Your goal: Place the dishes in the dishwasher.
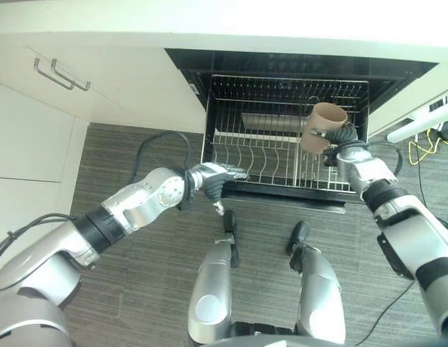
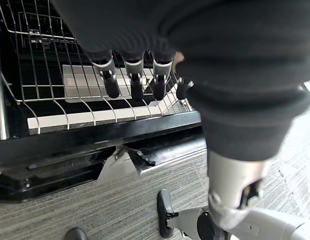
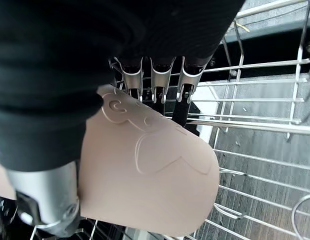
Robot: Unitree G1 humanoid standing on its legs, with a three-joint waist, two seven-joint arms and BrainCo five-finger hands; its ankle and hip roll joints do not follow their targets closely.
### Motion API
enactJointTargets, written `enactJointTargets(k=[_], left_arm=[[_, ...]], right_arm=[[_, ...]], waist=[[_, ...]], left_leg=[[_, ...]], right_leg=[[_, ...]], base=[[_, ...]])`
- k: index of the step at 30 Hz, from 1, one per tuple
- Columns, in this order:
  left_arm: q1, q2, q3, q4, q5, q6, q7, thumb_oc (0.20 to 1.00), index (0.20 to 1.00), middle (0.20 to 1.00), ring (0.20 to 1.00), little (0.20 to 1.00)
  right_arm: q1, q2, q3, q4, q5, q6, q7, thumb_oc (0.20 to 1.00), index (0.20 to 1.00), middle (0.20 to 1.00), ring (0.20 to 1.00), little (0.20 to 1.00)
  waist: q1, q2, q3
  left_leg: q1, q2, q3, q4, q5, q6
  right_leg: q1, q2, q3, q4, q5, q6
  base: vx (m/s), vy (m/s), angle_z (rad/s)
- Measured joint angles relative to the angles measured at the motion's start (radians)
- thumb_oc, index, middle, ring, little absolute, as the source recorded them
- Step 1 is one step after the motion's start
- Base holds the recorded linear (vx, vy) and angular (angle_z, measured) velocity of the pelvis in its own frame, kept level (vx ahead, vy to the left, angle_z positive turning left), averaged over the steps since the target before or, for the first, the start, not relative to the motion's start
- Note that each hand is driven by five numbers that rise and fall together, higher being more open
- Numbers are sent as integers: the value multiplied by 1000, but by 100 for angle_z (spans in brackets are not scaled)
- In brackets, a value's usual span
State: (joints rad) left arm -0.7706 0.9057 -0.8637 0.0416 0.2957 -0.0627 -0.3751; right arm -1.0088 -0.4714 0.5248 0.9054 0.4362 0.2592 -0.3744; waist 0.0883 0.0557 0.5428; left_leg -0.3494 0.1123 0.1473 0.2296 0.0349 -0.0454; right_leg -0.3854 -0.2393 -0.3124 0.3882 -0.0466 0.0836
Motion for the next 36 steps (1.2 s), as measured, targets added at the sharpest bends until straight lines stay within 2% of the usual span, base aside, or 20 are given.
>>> enactJointTargets(k=[8, 11, 16, 17, 18, 36], left_arm=[[1, -12, 1, 0, 10, 0, -4, 1000, 1000, 1000, 1000, 1000], [2, -12, 2, 0, 11, -1, -12, 1000, 1000, 1000, 1000, 1000], [5, -13, 2, 0, 13, 0, -14, 1000, 1000, 1000, 1000, 1000], [6, -13, 2, 0, 13, 0, -12, 1000, 1000, 1000, 1000, 1000], [7, -13, 2, 0, 13, 0, -11, 1000, 1000, 1000, 1000, 1000], [28, -22, 2, -1, 40, 0, 15, 1000, 1000, 1000, 1000, 1000]], right_arm=[[4, 2, 4, 26, -24, 15, -10, 200, 200, 200, 200, 200], [3, 3, -30, 28, -21, 15, -15, 200, 200, 200, 200, 200], [3, 4, -52, 32, 39, 13, -30, 200, 200, 200, 200, 200], [3, 6, -66, 32, 42, 13, -30, 774, 774, 774, 774, 774], [3, 6, -67, 32, 48, 13, -32, 1000, 1000, 1000, 1000, 1000], [5, 12, -69, 73, 52, 12, -80, 1000, 1000, 1000, 1000, 1000]], waist=[[0, 8, 0], [0, 8, 0], [0, 10, -1], [0, 10, -1], [0, 10, -1], [1, 25, -6]], left_leg=[[-5, -4, -1, 1, 2, 1], [-15, -4, -2, 2, 2, 2], [-14, -6, 0, 4, 3, 3], [-14, -6, 0, 4, 3, 3], [-13, -6, 0, 5, 3, 3], [-15, -6, 3, 17, 2, 4]], right_leg=[[-10, -13, 0, 15, -4, -3], [-21, -13, 0, 17, -4, -3], [-21, -15, 3, 19, -4, -3], [-21, -15, 3, 19, -4, -3], [-21, -15, 3, 19, -4, -3], [-25, -18, 9, 31, -5, -4]], base=[[0, 0, 0], [0, 0, 0], [5, 7, 0], [0, 0, 0], [0, 0, 0], [2, 0, 0]])
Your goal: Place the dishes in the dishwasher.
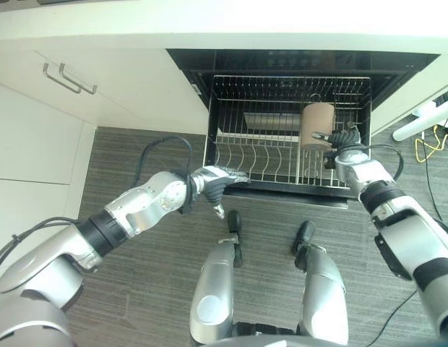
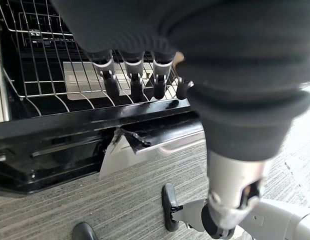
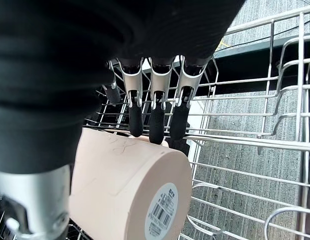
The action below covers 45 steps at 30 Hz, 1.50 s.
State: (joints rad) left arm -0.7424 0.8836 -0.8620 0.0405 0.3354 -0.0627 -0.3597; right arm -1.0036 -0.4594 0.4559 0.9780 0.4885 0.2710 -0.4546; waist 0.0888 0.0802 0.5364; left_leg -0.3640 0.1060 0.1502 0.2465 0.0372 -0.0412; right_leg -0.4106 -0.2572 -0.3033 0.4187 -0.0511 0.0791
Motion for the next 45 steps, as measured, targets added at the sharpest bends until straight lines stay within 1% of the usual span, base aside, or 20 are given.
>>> enactJointTargets(k=[4, 7, 11, 14, 15, 16, 20, 24, 25, 28, 29, 30, 31, 32, 33, 34, 37, 39, 42, 45], left_arm=[[5, -5, 0, -1, 0, 1, 5, 1000, 1000, 1000, 1000, 1000], [27, -8, 8, -5, 9, 9, 23, 1000, 1000, 1000, 1000, 1000], [131, -24, 78, -37, 61, 22, 101, 1000, 1000, 1000, 1000, 1000], [245, -51, 150, -41, 96, 36, 248, 1000, 1000, 1000, 1000, 1000], [267, -58, 164, -35, 120, 47, 292, 1000, 1000, 1000, 1000, 1000], [313, -69, 205, -30, 128, 51, 395, 1000, 1000, 1000, 1000, 1000], [377, -126, 286, -4, 176, 45, 582, 1000, 1000, 1000, 1000, 1000], [404, -153, 316, 1, 196, 36, 673, 1000, 1000, 1000, 1000, 1000], [498, -224, 422, 0, 195, 23, 760, 1000, 1000, 1000, 1000, 1000], [492, -185, 412, -4, 188, 7, 800, 1000, 1000, 1000, 1000, 1000], [598, -290, 540, -50, 164, -33, 858, 1000, 1000, 1000, 1000, 1000], [751, -403, 658, -112, 124, -102, 940, 1000, 1000, 1000, 1000, 1000], [793, -332, 672, -130, 115, -144, 991, 1000, 1000, 1000, 1000, 1000], [773, -305, 688, -130, 105, -163, 996, 1000, 1000, 1000, 1000, 1000], [760, -329, 732, -133, 76, -190, 987, 1000, 1000, 1000, 1000, 1000], [757, -390, 789, -146, 56, -214, 990, 1000, 1000, 1000, 1000, 1000], [756, -405, 777, -163, -36, -318, 978, 1000, 1000, 1000, 1000, 1000], [764, -414, 775, -163, -99, -363, 950, 1000, 1000, 1000, 1000, 1000], [788, -496, 740, -153, -263, -440, 822, 1000, 1000, 1000, 1000, 1000], [814, -520, 704, -154, -444, -453, 629, 1000, 1000, 1000, 1000, 1000]], right_arm=[[8, 0, 0, -4, 12, -27, -3, 1000, 1000, 1000, 1000, 1000], [51, 3, -8, -72, 107, -110, -34, 1000, 1000, 1000, 1000, 1000], [246, -4, -45, -531, 119, -240, -87, 1000, 1000, 1000, 1000, 1000], [439, -2, -50, -802, 71, -277, -100, 1000, 1000, 1000, 1000, 1000], [485, 2, -50, -821, 50, -291, -97, 1000, 1000, 1000, 1000, 1000], [579, 2, -54, -847, 10, -317, -82, 1000, 1000, 1000, 1000, 1000], [701, -9, -63, -983, -51, -395, -33, 1000, 1000, 1000, 1000, 1000], [695, -44, -86, -1023, -76, -445, -10, 1000, 1000, 1000, 1000, 1000], [744, -41, -91, -1069, -77, -480, 13, 1000, 1000, 1000, 1000, 1000], [740, -30, -112, -1070, -74, -506, 31, 1000, 1000, 1000, 1000, 1000], [845, 36, -166, -1127, -74, -511, 68, 1000, 1000, 1000, 1000, 1000], [993, 68, -176, -1176, -74, -550, 109, 1000, 1000, 1000, 1000, 1000], [1033, 41, -168, -1187, -74, -593, 143, 1000, 1000, 1000, 1000, 1000], [1010, 36, -188, -1190, -71, -603, 166, 1000, 1000, 1000, 1000, 1000], [988, 45, -214, -1195, -62, -606, 204, 1000, 1000, 1000, 1000, 1000], [981, 49, -235, -1222, -52, -608, 236, 1000, 1000, 1000, 1000, 1000], [968, 50, -229, -1268, -54, -653, 334, 1000, 1000, 1000, 1000, 1000], [970, 51, -230, -1267, -49, -661, 366, 1000, 1000, 1000, 1000, 1000], [988, 84, -226, -1247, -2, -702, 428, 1000, 1000, 1000, 1000, 1000], [1014, 153, -232, -1154, 126, -693, 498, 1000, 1000, 1000, 1000, 1000]], waist=[[-1, 0, 0], [-7, 0, 0], [-21, 0, 0], [-45, 0, 0], [-55, 0, 0], [-63, 0, 1], [-89, -6, 2], [-97, -13, 4], [-97, -27, 5], [-92, -36, 7], [-76, -53, 15], [-65, -65, -39], [-53, -82, -133], [-53, -89, -155], [-58, -90, -157], [-56, -89, -162], [-57, -79, -307], [-57, -65, -351], [-59, -46, -406], [-68, -36, -447]], left_leg=[[0, 0, 1, 0, 0, 0], [1, 0, 2, 0, 0, 0], [1, -1, 19, 2, -4, 5], [0, -3, 27, 2, -9, 9], [0, -3, 27, 1, -9, 9], [0, -2, 30, 1, -10, 9], [7, 9, 42, 0, -11, 7], [38, 17, 48, -11, -11, 7], [91, 22, 55, -32, -7, 0], [100, 31, 57, -45, -25, -5], [199, 25, 78, -87, -22, -10], [289, 35, 70, -116, -26, -27], [277, 44, 65, -125, -45, -33], [265, 52, 56, -129, -43, -35], [300, 48, 58, -161, -7, -44], [362, 48, 59, -192, -3, -44], [407, 32, 60, -233, -11, -39], [435, 23, 61, -252, -14, -36], [475, 13, 64, -279, -17, -30], [507, 12, 71, -297, -18, -27]], right_leg=[[0, 0, 0, 0, 0, 0], [0, 1, 2, 0, 0, 0], [-12, 4, 21, 1, 0, 0], [-17, 4, 30, 0, 1, 0], [-17, 4, 30, 1, 1, 1], [-21, 7, 35, 1, 2, 1], [-21, 20, 47, -4, 5, 0], [6, 32, 49, -16, 6, 2], [58, 41, 51, -43, 14, -2], [64, 43, 43, -31, 0, 2], [129, 37, 51, -5, -27, -4], [232, 52, 39, -61, -44, 9], [218, 65, 27, -69, -74, 0], [216, 67, 15, -75, -71, -1], [250, 76, 9, -95, -40, 4], [312, 83, 6, -130, -33, 9], [367, 82, -7, -189, -34, 27], [401, 78, -10, -218, -28, 36], [446, 78, -12, -253, -19, 49], [483, 79, -10, -280, -7, 55]], base=[[0, 0, 0], [10, 11, 0], [17, 49, -9], [4, 25, -7], [7, -5, -6], [5, -7, -7], [20, -10, -12], [27, -15, -9], [-1, 0, -7], [191, -139, -3], [23, -34, -2], [117, -82, 2], [129, -71, 11], [217, -74, 16], [159, -13, 7], [160, 14, 7], [86, 25, 5], [36, 27, 5], [4, 11, -1], [10, 16, -2]])
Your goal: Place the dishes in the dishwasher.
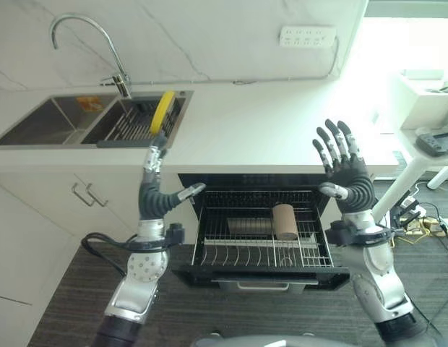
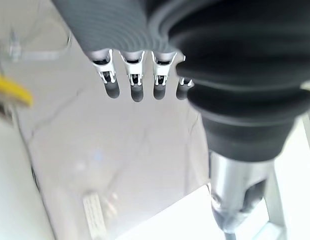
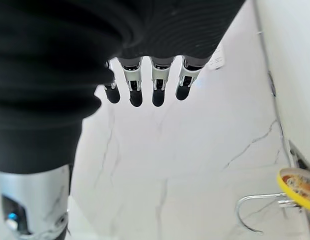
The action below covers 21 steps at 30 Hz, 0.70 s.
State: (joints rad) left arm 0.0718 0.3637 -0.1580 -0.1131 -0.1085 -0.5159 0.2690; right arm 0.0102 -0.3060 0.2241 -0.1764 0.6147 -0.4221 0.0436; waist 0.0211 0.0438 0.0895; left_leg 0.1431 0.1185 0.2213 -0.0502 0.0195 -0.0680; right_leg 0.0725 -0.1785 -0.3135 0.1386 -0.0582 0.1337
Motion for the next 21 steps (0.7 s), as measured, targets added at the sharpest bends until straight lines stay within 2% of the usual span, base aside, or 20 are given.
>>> enactJointTargets(k=[1, 4, 10, 15, 16, 19, 21], left_arm=[[15, -8, 1, 6, -66, -11, -53, 1000, 1000, 1000, 1000, 1000], [17, -14, 2, 52, -192, -19, -151, 1000, 1000, 1000, 1000, 1000], [15, 11, 6, 54, -225, -7, -241, 1000, 1000, 1000, 1000, 1000], [11, 26, 43, 54, -225, -7, -247, 1000, 1000, 1000, 1000, 1000], [9, 25, 46, 54, -223, -7, -254, 1000, 1000, 1000, 1000, 1000], [-75, 23, 27, 56, -134, 24, -157, 1000, 1000, 1000, 1000, 1000], [-108, 20, 8, 45, -107, 24, -152, 1000, 1000, 1000, 1000, 1000]], right_arm=[[17, 9, 0, 38, 32, 11, 33, 1000, 1000, 1000, 1000, 1000], [52, 0, -5, 90, 35, 55, 70, 1000, 1000, 1000, 1000, 1000], [67, -75, -46, 92, -76, 60, 97, 1000, 1000, 1000, 1000, 1000], [53, -91, -79, 92, -124, 22, 97, 1000, 1000, 1000, 1000, 1000], [52, -85, -79, 91, -125, 21, 104, 1000, 1000, 1000, 1000, 1000], [-59, -87, -77, 110, -65, 20, 25, 1000, 1000, 1000, 1000, 1000], [-108, -90, -85, 98, -45, 6, 13, 1000, 1000, 1000, 1000, 1000]], waist=[[-4, 4, -21], [-12, 20, -34], [-17, 23, -36], [-31, 19, -40], [-36, -10, -25], [-31, -9, -25], [-26, -5, -26]], left_leg=[[0, -1, 0, -5, 0, 0], [11, -1, -10, -30, 17, 4], [4, 3, -23, -39, 26, 3], [1, 2, -20, -36, 29, 1], [-1, 1, -16, -39, 27, 0], [-17, -7, -18, -34, 32, 0], [-16, -6, -19, -34, 32, 0]], right_leg=[[0, 0, -1, -5, 1, 1], [29, 10, -15, -56, 28, 1], [45, 17, -31, -95, 45, 4], [63, 28, -28, -148, 78, -1], [87, 36, -30, -210, 101, 6], [77, 50, -14, -225, 111, 10], [76, 51, -10, -225, 110, 11]], base=[[0, 0, 0], [-18, -29, 11], [-5, -42, 6], [32, -20, -4], [0, 0, 0], [6, -60, -3], [-11, -86, -1]])
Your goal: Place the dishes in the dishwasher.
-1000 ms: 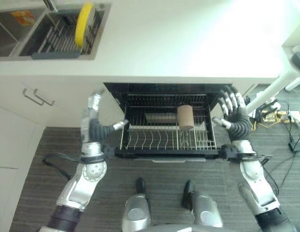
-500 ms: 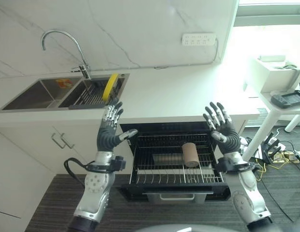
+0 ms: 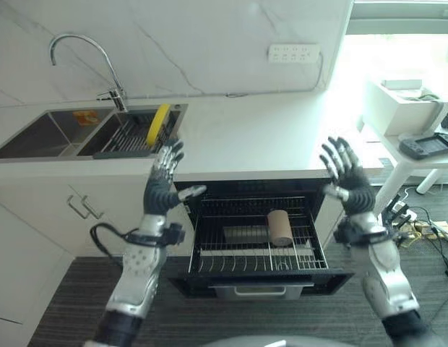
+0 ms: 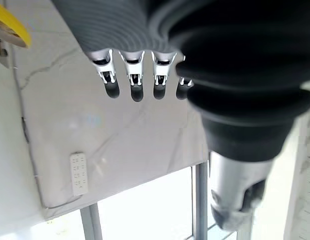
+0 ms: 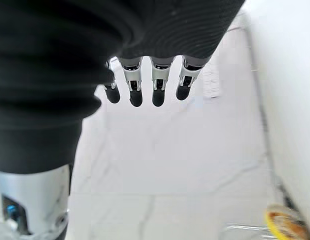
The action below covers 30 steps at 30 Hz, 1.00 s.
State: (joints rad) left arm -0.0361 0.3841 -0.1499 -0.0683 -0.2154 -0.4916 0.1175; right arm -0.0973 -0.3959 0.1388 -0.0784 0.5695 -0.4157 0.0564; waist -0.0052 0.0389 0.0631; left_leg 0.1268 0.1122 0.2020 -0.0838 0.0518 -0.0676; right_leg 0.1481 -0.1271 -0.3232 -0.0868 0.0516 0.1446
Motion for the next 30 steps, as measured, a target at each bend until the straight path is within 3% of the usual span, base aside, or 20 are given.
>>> enactJointTargets(k=[8, 10, 11, 12, 13, 15, 17, 19, 20, 21, 22, 23, 24, 25, 26, 27, 28, 29, 30], left_arm=[[16, 0, 13, 0, 0, -4, 1, 1000, 1000, 1000, 1000, 1000], [39, 1, 43, 0, 0, -8, -1, 1000, 1000, 1000, 1000, 1000], [23, 1, 73, 0, -1, -16, -2, 1000, 1000, 1000, 1000, 1000], [10, 6, 74, 5, -2, -22, 2, 1000, 1000, 1000, 1000, 1000], [-9, 6, 68, 24, -2, -31, 3, 1000, 1000, 1000, 1000, 1000], [-50, 16, 39, 41, 1, -33, 15, 1000, 1000, 1000, 1000, 1000], [-91, 14, 26, 44, 1, -40, 24, 1000, 1000, 1000, 1000, 1000], [-125, 11, 30, 57, 6, -62, 32, 1000, 1000, 1000, 1000, 1000], [-153, 6, 29, 67, 14, -82, 37, 1000, 1000, 1000, 1000, 1000], [-184, 34, 18, 68, 22, -86, 46, 1000, 1000, 1000, 1000, 1000], [-231, 54, -3, 140, 40, -114, 48, 1000, 1000, 1000, 1000, 1000], [-229, 72, -42, 218, 39, -106, 59, 1000, 1000, 1000, 1000, 1000], [-228, 100, -53, 223, 38, -95, 48, 1000, 1000, 1000, 1000, 1000], [-223, 99, -56, 208, 37, -83, 14, 1000, 1000, 1000, 1000, 1000], [-203, 98, -59, 145, 40, -81, -26, 1000, 1000, 1000, 1000, 1000], [-160, 102, -34, 138, 37, -89, -43, 1000, 1000, 1000, 1000, 1000], [-76, 130, -5, 147, 24, -84, -56, 1000, 1000, 1000, 1000, 1000], [-10, 130, 26, 142, 20, -59, -83, 1000, 1000, 1000, 1000, 1000], [23, 124, 42, 124, 18, -57, -84, 1000, 1000, 1000, 1000, 1000]], right_arm=[[28, -5, 1, -10, -29, -7, -51, 1000, 1000, 1000, 1000, 1000], [50, -13, -12, -19, -51, -4, -54, 1000, 1000, 1000, 1000, 1000], [64, -38, -45, -26, -56, -4, -58, 1000, 1000, 1000, 1000, 1000], [50, -51, -45, -24, -55, -5, -61, 1000, 1000, 1000, 1000, 1000], [20, -55, -40, -6, -48, -5, -63, 1000, 1000, 1000, 1000, 1000], [-49, -45, -37, -1, -39, -3, -66, 1000, 1000, 1000, 1000, 1000], [-92, -59, -50, -5, -37, 3, -65, 1000, 1000, 1000, 1000, 1000], [-80, -96, -95, -31, -18, 14, -63, 1000, 1000, 1000, 1000, 1000], [-71, -109, -123, -29, -17, 13, -55, 1000, 1000, 1000, 1000, 1000], [-82, -112, -165, -29, -4, 32, -61, 1000, 1000, 1000, 1000, 1000], [-84, -73, -185, 27, 2, 13, -67, 1000, 1000, 1000, 1000, 1000], [-69, -28, -172, 82, 2, 40, -72, 1000, 1000, 1000, 1000, 1000], [-31, 16, -166, 76, 2, 44, -75, 1000, 1000, 1000, 1000, 1000], [75, 51, -186, 36, 0, 35, -71, 1000, 1000, 1000, 1000, 1000], [233, 97, -232, -24, 0, 14, -70, 1000, 1000, 1000, 1000, 1000], [256, 128, -233, 9, 6, 20, -65, 1000, 1000, 1000, 1000, 1000], [261, 144, -220, 16, 22, 26, -43, 1000, 1000, 1000, 1000, 1000], [296, 158, -239, -29, 25, 25, -25, 1000, 1000, 1000, 1000, 1000], [299, 131, -230, -42, 40, 5, -26, 1000, 1000, 1000, 1000, 1000]], waist=[[12, 12, 0], [7, 16, 7], [14, 0, 37], [24, -11, 60], [32, -24, 75], [10, -23, 82], [-31, -8, 90], [-53, 21, 108], [-59, 24, 114], [-88, 38, 141], [-78, -35, 190], [-60, -19, 197], [-53, -55, 215], [-44, -91, 222], [-50, -96, 221], [-54, -96, 224], [-12, -99, 223], [-24, -75, 221], [-53, -52, 191]], left_leg=[[1, -1, -5, 1, -1, 2], [-31, -3, -14, 58, -11, 16], [-131, -11, -38, 202, -11, 17], [-158, -13, -56, 237, 3, 3], [-165, -11, -71, 250, -5, -6], [-151, 38, -111, 262, -49, -26], [-110, 109, -111, 253, -74, -61], [-99, 195, -91, 304, -99, -81], [-138, 217, -117, 392, -135, -125], [-181, 268, -83, 445, -162, -120], [-198, 214, -23, 542, -216, -176], [-292, 210, -12, 715, -331, -155], [-323, 160, -3, 778, -380, -108], [-369, 91, -6, 820, -410, -54], [-422, 63, -18, 865, -422, 5], [-415, 35, -9, 857, -415, 62], [-342, 3, 15, 756, -379, 113], [-268, -16, 8, 614, -316, 122], [-184, -19, 45, 419, -217, 143]], right_leg=[[1, 3, 9, 0, -10, 9], [-9, 12, 68, 26, -38, 2], [-69, -9, 92, 112, -95, -30], [-76, -36, 80, 133, -79, -50], [-87, -60, 59, 145, -57, -46], [-82, -82, 57, 124, -40, -39], [-88, -120, 65, 133, -8, 5], [-173, -182, 104, 279, -45, 37], [-225, -221, 158, 367, -67, 35], [-278, -268, 171, 483, -97, 35], [-295, -390, 234, 483, -61, 84], [-273, -409, 224, 382, 71, 44], [-267, -452, 236, 335, 150, -11], [-241, -496, 297, 242, 334, -20], [-215, -517, 340, 231, 418, -86], [-243, -486, 341, 323, 327, -15], [-305, -418, 332, 479, 169, 70], [-300, -302, 296, 635, -11, 9], [-300, -180, 208, 689, -106, -5]], base=[[8, -60, 2], [-208, 97, 32], [-306, 339, 52], [-279, 522, 41], [-140, 511, 7], [-164, 757, 4], [-250, 912, 9], [-340, 1030, 11], [-259, 882, 47], [-172, 696, 53], [-198, 797, 24], [-125, 725, -6], [-87, 660, 12], [-15, 822, 106], [6, 784, 121], [22, 830, 45], [47, 551, -26], [53, 482, -17], [70, 370, 31]])
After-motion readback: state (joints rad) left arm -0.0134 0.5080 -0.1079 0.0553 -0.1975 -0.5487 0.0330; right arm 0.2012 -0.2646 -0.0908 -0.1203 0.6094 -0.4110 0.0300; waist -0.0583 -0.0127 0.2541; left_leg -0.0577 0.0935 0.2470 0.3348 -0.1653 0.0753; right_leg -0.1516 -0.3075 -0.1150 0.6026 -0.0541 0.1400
